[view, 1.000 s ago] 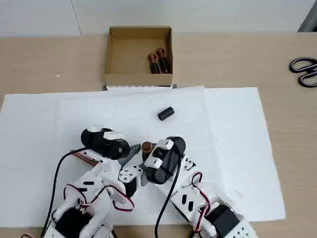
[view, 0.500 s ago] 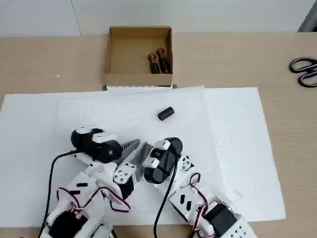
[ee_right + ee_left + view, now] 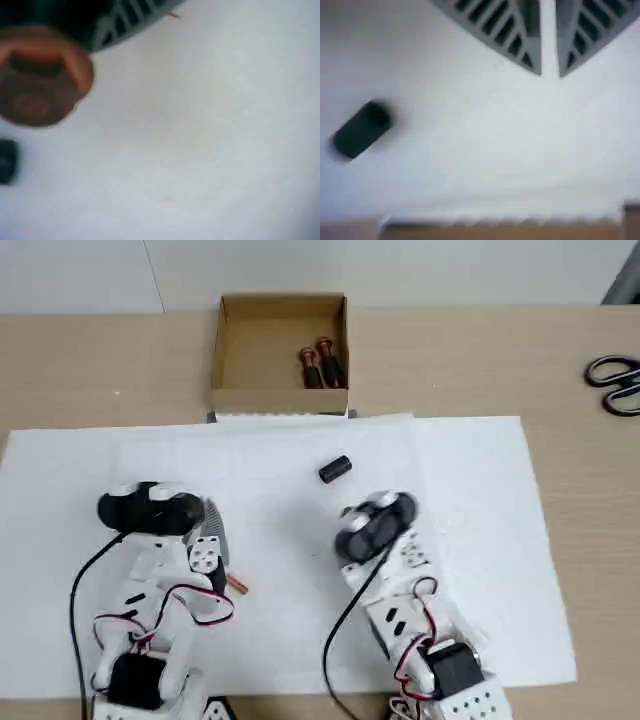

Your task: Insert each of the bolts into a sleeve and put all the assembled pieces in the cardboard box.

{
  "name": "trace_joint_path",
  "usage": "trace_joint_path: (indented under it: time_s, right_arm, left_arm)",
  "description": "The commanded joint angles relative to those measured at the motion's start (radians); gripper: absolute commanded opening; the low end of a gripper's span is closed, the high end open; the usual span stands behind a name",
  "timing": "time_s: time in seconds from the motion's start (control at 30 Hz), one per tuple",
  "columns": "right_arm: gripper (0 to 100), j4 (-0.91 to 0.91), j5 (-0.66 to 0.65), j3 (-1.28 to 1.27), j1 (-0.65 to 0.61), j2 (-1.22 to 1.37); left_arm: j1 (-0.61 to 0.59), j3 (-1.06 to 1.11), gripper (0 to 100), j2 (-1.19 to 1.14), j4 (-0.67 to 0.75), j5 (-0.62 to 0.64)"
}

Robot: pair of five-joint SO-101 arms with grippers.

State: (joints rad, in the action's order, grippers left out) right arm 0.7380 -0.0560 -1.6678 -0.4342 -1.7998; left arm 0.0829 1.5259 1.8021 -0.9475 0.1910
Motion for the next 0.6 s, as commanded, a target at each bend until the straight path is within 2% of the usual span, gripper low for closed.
trace_joint_path:
  time_s: [0.0, 0.13, 0.27, 0.37, 0.57]
  right_arm:
    - [0.2, -0.005, 0.046, 0.029, 0.077, -0.005]
    - [0.2, -0.004, 0.043, 0.152, 0.085, 0.004]
    - [0.2, -0.035, 0.044, 0.252, 0.117, 0.128]
    - [0.2, -0.145, 0.048, 0.384, 0.143, 0.321]
    - [0.2, -0.295, 0.106, 0.802, 0.148, 0.901]
  left_arm:
    - [-0.031, 0.053, 1, 0.008, 0.023, -0.015]
    - [-0.026, 0.093, 1, 0.008, 0.025, -0.015]
    - [-0.026, 0.143, 1, 0.008, 0.025, -0.014]
    - [-0.026, 0.142, 1, 0.008, 0.025, -0.012]
    - [-0.026, 0.140, 1, 0.008, 0.025, -0.012]
